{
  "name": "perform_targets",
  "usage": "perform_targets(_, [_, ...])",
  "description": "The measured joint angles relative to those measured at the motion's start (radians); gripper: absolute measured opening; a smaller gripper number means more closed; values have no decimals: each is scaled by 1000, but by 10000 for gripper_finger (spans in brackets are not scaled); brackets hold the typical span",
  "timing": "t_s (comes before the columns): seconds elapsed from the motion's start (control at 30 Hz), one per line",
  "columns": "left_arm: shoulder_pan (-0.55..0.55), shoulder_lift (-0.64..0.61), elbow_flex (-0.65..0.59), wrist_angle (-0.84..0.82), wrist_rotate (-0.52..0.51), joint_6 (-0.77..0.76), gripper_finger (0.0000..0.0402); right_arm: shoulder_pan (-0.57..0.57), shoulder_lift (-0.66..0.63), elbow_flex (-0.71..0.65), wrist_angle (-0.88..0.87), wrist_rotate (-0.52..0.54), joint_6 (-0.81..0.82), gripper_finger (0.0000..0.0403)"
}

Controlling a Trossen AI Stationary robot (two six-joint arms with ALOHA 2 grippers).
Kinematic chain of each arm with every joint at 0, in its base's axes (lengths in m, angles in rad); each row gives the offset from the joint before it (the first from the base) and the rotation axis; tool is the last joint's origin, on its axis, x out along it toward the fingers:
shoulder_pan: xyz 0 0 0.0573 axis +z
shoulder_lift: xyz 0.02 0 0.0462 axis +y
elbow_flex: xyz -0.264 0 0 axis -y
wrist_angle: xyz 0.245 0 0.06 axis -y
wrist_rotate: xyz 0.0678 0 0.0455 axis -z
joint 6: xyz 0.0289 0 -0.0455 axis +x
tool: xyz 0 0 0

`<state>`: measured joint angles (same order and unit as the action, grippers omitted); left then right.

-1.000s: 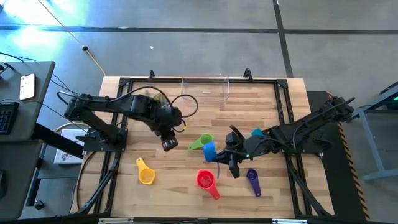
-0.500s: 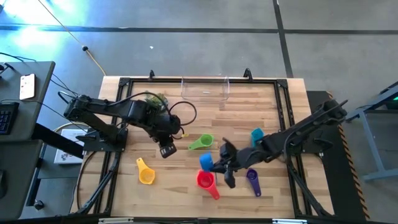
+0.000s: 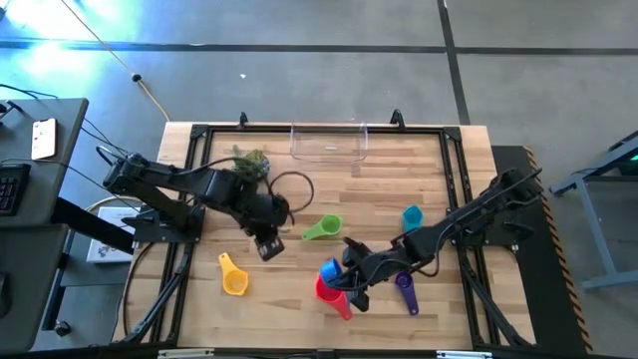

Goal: Nest measuring cups in basket
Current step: Stack the blue measuring cup into the red measuring cup

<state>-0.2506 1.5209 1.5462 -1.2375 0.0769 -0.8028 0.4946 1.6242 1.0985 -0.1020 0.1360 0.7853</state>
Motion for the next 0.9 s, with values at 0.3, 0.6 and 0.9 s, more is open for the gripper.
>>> perform_targets(0.3, [-113, 57, -74, 182, -43, -44, 62, -10, -99, 1, -149, 79, 35, 2])
perform_targets(0.6, [-166, 166, -95, 341, -53, -41, 62, -34, -201, 0, -376, 111, 140, 2])
perform_targets(0.9, [-178, 298, -94, 489, -37, -52, 62, -52, -245, 0, -491, 94, 159, 2])
